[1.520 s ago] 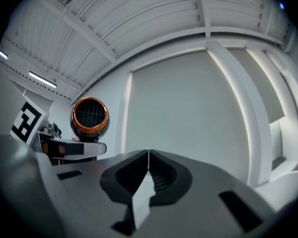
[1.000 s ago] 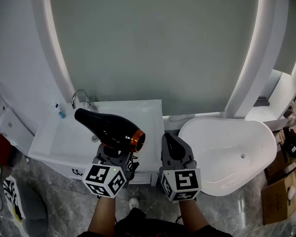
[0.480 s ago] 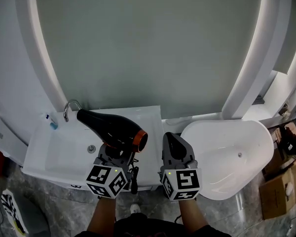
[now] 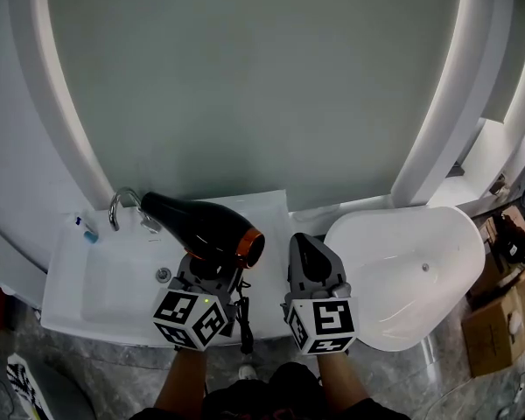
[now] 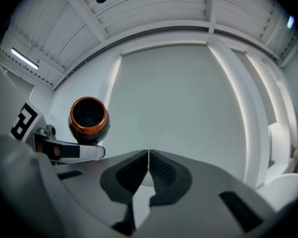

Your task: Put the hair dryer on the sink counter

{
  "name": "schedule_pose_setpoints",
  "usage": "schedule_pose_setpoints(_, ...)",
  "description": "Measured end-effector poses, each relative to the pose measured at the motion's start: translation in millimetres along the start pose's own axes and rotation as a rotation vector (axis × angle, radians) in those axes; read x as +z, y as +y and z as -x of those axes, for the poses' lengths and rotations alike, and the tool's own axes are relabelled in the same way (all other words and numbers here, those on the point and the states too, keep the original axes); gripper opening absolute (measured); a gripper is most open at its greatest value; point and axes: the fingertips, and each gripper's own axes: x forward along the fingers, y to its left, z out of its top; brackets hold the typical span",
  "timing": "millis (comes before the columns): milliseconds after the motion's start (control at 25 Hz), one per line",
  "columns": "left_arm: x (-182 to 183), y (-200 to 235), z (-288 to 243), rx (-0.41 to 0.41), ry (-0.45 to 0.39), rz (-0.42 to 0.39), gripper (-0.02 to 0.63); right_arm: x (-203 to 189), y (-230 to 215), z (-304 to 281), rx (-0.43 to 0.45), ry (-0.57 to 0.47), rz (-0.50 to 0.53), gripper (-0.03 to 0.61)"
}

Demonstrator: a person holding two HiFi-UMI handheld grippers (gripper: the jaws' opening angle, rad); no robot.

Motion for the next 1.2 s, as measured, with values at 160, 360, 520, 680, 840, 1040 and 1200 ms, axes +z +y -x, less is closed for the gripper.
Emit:
schedule_pose_setpoints(160,-2.5,2.8,-2.6,0.012,0.005,0.005,0.19,-0.8,-4.8,-1.6,-0.008,0.001,-0.005,0.021)
schedule_pose_setpoints(360,-6.9,0.1,-10.3,0.054,0.006,0.01,0.19,-2.5,-13.0,-7.4,0.023,-0.002,-0.014,0.021)
schedule_pose_setpoints(520,-11.3,-1.7,-14.6,0.108,0.01,0.032,0.19,-1.5,-21.6,-12.9,0.061,-0.001,-0.028,0.021)
schedule_pose_setpoints(680,-16.3,-5.9,-22.2,0.141,0.013,0.033,0.19,-6.6,-27.3,-19.3,0.1,0.014,-0.035,0.021)
schedule_pose_setpoints(840,-25.0,-14.2,-30.7,0.152,0.022,0.029,0.19,-15.3,-37.8,-21.0,0.116,0.033,-0.045,0.021)
schedule_pose_setpoints(1040,-43.9,-12.9,-41.0,0.171,0.06,0.045,0.19,-30.3,-45.6,-23.5,0.131,0.064,-0.055,0.021)
schedule_pose_setpoints(1200,-58.0,-7.8,-46.3,0.197,0.09,0.059,0.19,-42.0,-53.0,-26.2,0.134,0.091,-0.065,0.021)
